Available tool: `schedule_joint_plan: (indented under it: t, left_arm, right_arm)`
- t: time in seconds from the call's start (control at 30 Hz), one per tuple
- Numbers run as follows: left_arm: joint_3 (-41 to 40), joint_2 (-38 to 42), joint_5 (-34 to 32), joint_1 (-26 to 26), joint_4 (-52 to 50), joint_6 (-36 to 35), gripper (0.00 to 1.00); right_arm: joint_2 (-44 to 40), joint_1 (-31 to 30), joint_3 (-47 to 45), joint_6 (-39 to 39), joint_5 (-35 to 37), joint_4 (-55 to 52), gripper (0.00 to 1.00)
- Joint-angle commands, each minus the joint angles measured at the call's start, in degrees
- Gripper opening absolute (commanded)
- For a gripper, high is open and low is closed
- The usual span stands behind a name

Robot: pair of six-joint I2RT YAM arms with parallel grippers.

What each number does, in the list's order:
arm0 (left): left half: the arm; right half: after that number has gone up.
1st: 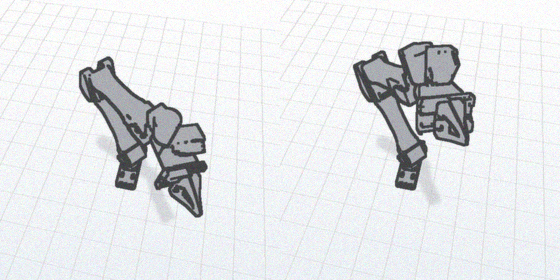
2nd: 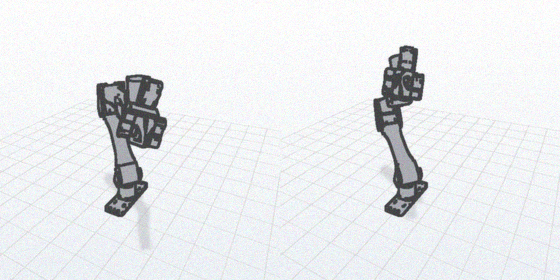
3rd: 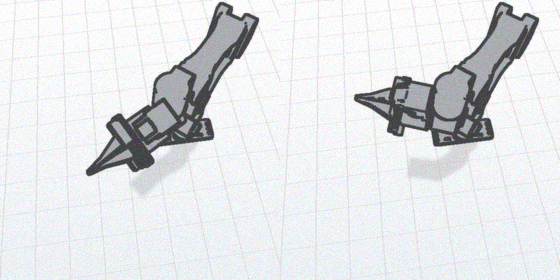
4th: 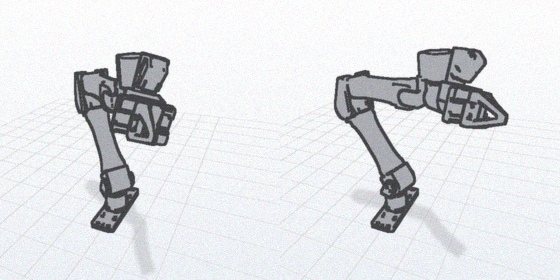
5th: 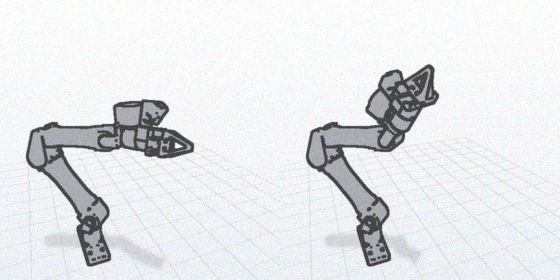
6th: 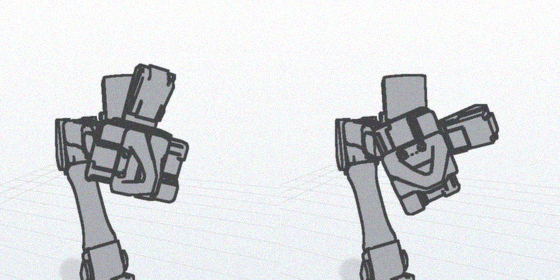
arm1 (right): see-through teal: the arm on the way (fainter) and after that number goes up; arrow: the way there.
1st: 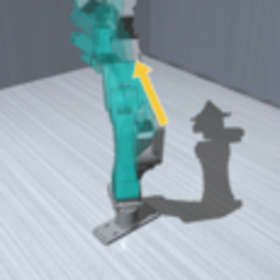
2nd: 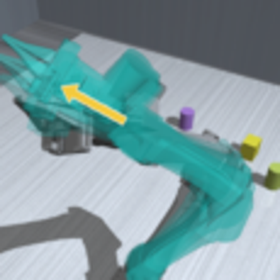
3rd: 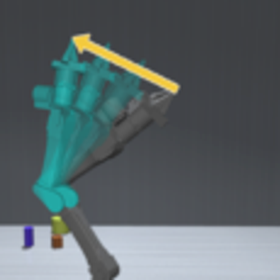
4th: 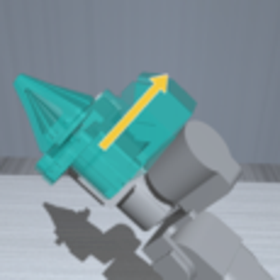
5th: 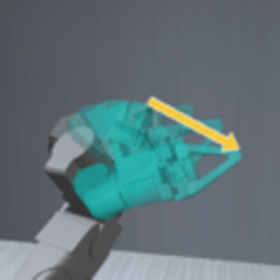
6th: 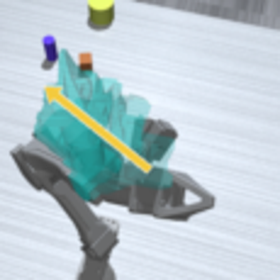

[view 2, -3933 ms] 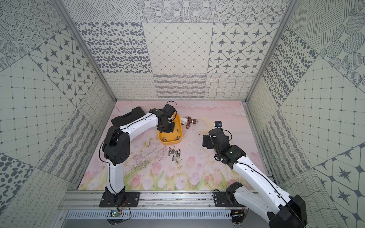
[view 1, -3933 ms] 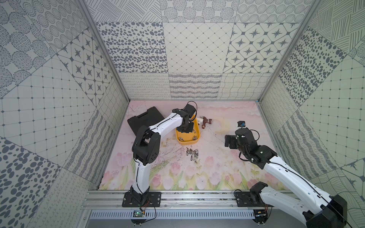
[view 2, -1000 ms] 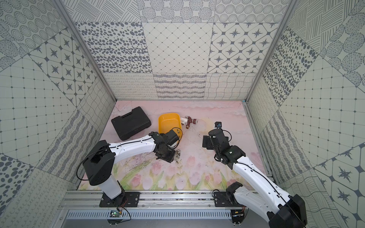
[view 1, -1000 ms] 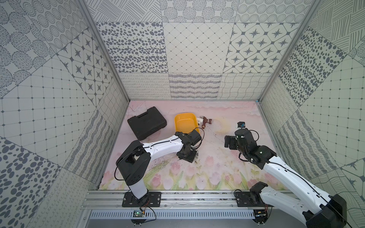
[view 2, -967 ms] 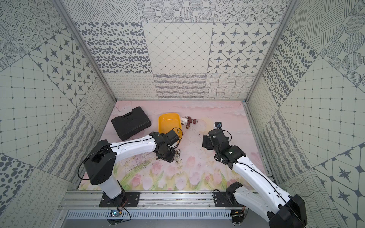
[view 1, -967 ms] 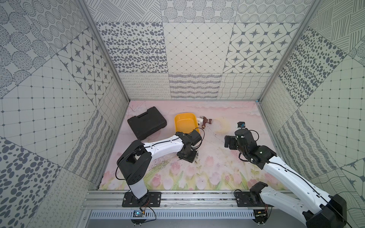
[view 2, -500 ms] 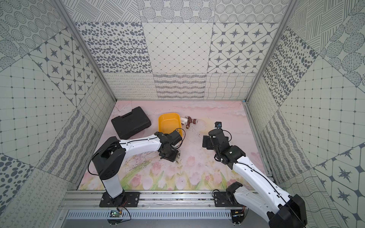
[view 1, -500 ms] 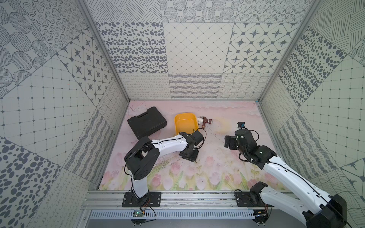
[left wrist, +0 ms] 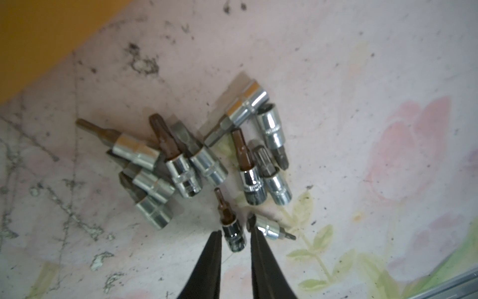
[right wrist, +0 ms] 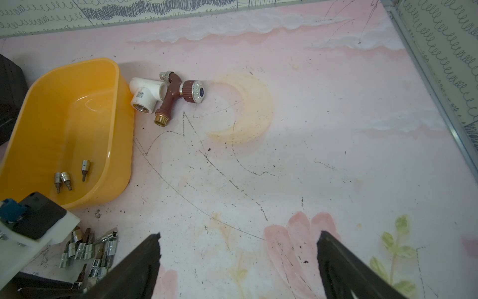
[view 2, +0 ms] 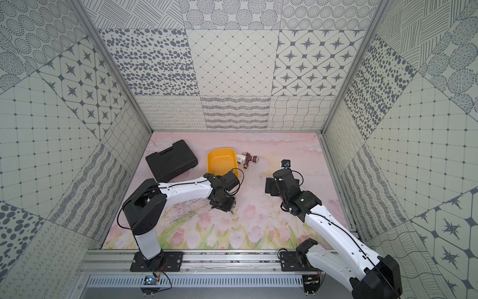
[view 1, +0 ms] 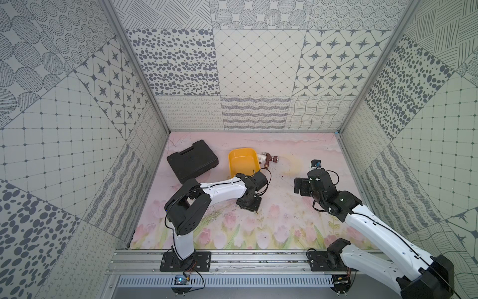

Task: Put the bit on the desktop into the storage box
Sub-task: Pick up the screwdriver bit from the center of the board.

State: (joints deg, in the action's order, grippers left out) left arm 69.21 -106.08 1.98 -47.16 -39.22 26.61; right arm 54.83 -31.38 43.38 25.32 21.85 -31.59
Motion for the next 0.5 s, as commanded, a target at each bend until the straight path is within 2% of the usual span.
schedule_joint_plan:
  t: [0.0, 0.47]
  left_arm:
    - [-0.3, -0.4, -1.5, -0.4, -1.6, 0.3, 0.22]
    - [-2.2, 1.1, -2.9, -0.4, -2.2, 1.1, 0.22]
  right_arm:
    - [-0.3, 0.3, -0.8, 0.9, 0.1, 0.7, 0.97]
    - [0.5, 0.4, -0.6, 1.0, -0.1, 0.9, 0.97]
